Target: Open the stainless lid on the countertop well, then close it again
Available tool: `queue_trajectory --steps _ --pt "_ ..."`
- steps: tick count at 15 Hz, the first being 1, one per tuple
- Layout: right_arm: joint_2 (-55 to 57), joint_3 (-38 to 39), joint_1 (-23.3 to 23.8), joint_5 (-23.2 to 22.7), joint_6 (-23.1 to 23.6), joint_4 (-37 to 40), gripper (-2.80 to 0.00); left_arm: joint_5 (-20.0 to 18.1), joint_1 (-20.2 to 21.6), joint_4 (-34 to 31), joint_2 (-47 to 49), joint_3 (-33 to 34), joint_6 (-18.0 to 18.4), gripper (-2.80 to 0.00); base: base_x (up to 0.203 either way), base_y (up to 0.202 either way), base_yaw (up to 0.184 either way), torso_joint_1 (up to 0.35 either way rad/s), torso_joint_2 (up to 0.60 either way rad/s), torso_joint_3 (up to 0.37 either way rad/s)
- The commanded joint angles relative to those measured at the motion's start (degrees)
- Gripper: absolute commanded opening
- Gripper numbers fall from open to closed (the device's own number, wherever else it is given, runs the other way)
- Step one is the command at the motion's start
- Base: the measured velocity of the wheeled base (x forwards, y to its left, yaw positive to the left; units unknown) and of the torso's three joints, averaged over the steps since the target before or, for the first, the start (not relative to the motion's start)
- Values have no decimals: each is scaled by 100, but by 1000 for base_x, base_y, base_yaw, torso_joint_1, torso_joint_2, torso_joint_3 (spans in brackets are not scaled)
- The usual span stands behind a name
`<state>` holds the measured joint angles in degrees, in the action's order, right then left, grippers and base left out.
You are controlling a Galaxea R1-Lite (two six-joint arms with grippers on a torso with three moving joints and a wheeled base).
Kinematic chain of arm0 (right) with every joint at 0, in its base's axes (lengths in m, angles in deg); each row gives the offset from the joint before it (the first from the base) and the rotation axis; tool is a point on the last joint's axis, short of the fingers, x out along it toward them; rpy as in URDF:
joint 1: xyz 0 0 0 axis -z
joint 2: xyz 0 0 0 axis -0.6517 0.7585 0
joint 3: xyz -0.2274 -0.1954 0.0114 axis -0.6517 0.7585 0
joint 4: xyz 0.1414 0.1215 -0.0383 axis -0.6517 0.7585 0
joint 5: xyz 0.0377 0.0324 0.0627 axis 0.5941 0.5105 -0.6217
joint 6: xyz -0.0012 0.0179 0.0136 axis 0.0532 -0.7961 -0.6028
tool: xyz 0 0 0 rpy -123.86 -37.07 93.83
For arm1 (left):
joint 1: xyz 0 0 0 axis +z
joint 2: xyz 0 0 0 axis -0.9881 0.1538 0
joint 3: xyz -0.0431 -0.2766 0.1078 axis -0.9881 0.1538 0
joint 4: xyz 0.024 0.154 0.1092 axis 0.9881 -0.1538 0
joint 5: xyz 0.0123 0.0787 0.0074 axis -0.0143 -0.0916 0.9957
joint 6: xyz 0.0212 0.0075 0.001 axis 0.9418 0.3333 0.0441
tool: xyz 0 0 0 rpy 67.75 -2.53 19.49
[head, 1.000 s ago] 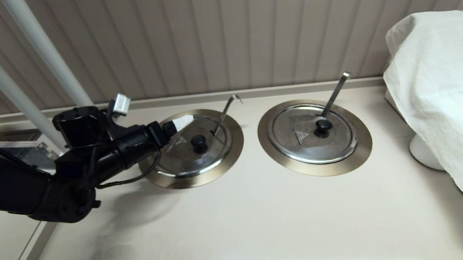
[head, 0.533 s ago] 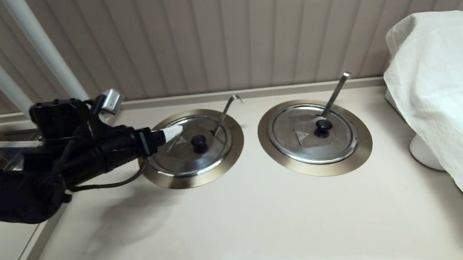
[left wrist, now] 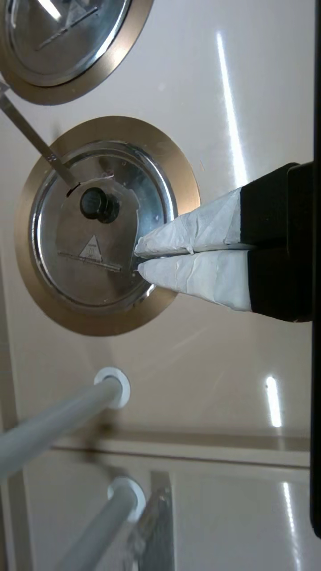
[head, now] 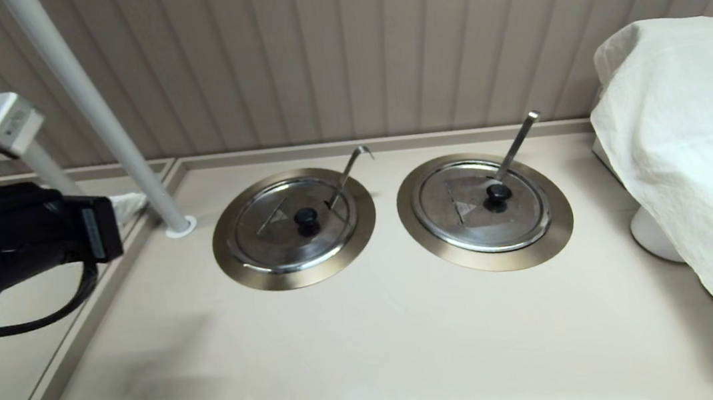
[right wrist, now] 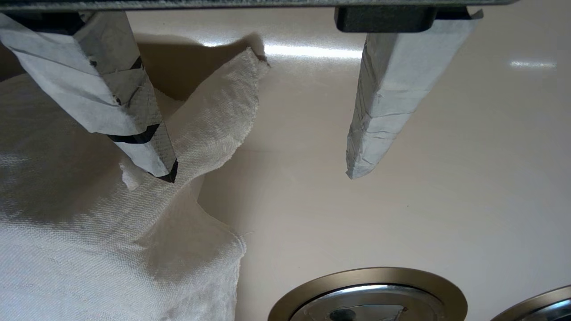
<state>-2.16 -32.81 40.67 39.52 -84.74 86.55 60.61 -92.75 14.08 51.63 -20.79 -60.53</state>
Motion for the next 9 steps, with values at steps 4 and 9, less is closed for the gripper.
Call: queue_trajectory --steps 4,9 --pt "-2 0 0 -1 4 0 0 362 -38 -266 -2601 1002 38 -280 0 0 0 0 0 0" --pt "-2 0 0 -1 4 0 0 773 -36 -1204 -4684 1910 13 -280 0 0 0 0 0 0"
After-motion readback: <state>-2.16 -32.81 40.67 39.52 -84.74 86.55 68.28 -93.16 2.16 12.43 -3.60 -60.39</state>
